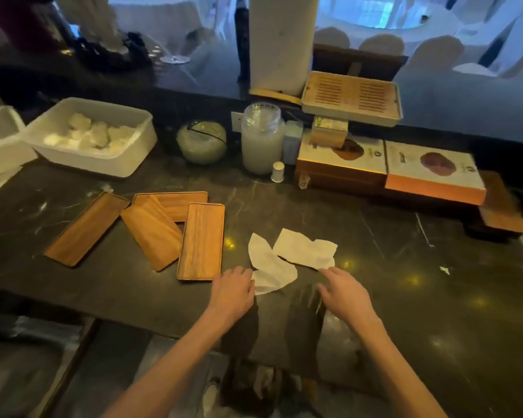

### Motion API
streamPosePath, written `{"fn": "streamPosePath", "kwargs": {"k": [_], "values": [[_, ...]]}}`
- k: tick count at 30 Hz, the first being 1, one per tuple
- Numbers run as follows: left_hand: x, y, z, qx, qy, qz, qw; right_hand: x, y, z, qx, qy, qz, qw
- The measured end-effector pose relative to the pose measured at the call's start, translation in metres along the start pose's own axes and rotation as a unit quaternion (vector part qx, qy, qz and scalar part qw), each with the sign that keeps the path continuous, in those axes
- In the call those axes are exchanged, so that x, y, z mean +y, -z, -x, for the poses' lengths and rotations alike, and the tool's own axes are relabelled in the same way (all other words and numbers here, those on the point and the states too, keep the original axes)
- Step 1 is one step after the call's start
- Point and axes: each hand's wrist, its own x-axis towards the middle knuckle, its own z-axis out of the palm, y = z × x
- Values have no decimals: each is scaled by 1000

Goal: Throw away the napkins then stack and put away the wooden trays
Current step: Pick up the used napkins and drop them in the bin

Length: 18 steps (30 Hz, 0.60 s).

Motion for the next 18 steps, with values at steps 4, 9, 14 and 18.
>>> {"fn": "streamPosePath", "kwargs": {"k": [4, 9, 14, 18], "values": [[21, -7, -34, -18, 49, -19, 998, 5, 2, -56, -56, 45, 29, 997], [45, -21, -75, -59, 86, -3, 995, 3, -8, -110, -86, 60, 50, 993], [61, -47, -97, -125, 106, -11, 986, 4, -27, -134, -134, 70, 85, 985], [58, -67, -95, -145, 121, -23, 982, 9, -36, -136, -142, 75, 102, 982]]}}
